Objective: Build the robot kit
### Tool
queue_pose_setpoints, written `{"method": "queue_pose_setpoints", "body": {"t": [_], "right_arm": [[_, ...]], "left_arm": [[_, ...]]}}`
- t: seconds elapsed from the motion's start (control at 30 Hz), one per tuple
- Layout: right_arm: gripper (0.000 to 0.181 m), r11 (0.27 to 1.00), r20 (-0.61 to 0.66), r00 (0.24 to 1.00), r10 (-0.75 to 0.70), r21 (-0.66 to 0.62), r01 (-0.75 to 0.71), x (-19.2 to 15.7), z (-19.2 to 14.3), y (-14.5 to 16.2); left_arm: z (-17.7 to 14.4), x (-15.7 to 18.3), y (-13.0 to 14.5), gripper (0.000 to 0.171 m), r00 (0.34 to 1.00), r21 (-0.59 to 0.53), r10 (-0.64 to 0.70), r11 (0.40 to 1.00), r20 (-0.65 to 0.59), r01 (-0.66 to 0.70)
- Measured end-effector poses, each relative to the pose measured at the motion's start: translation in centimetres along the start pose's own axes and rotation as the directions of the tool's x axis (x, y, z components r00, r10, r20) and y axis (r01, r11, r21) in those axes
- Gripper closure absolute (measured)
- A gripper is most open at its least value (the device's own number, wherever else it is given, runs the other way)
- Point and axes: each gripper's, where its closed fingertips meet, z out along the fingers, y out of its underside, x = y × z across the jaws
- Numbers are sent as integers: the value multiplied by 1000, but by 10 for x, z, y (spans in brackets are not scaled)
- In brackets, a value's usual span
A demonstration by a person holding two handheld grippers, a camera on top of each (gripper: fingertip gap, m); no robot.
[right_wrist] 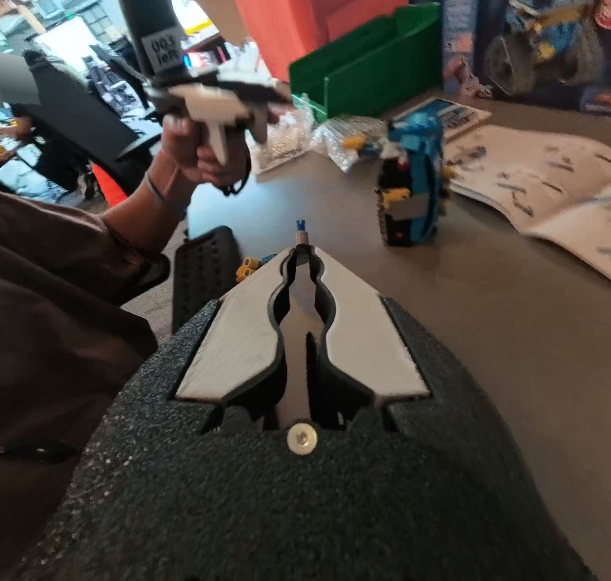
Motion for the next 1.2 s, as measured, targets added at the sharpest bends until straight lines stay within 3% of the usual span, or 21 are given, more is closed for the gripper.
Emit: {"method": "queue_pose_setpoints", "body": {"t": [0.13, 0.23, 0.5, 0.77, 1.07, 1.2], "right_arm": [[174, 999, 86, 996, -33, 11, 32, -24, 13, -12], [174, 1000, 117, 993, -23, 3, 23, -32, 16, -11], [174, 999, 201, 979, 43, 23, -48, -44, 18, -1], [172, 980, 302, 942, 146, 85, -179, -32, 22, 0], [160, 976, 388, 918, 76, 161, -149, -5, 56, -29], [161, 968, 382, 923, 48, 209, -137, -1, 69, -39]], "left_arm": [[25, 51, 35, 126, 993, -151, -93, 985, -74, 82], [36, 66, 54, 128, 975, -214, -187, 964, -116, 160], [46, 97, 65, 155, 902, -217, -350, 929, -252, 300], [55, 70, 71, 165, 876, -203, -437, 894, -202, 399], [44, 23, 59, 165, 689, -151, -681, 729, -247, 667], [43, 15, 64, 166, 642, -141, -722, 686, -258, 714]]}}
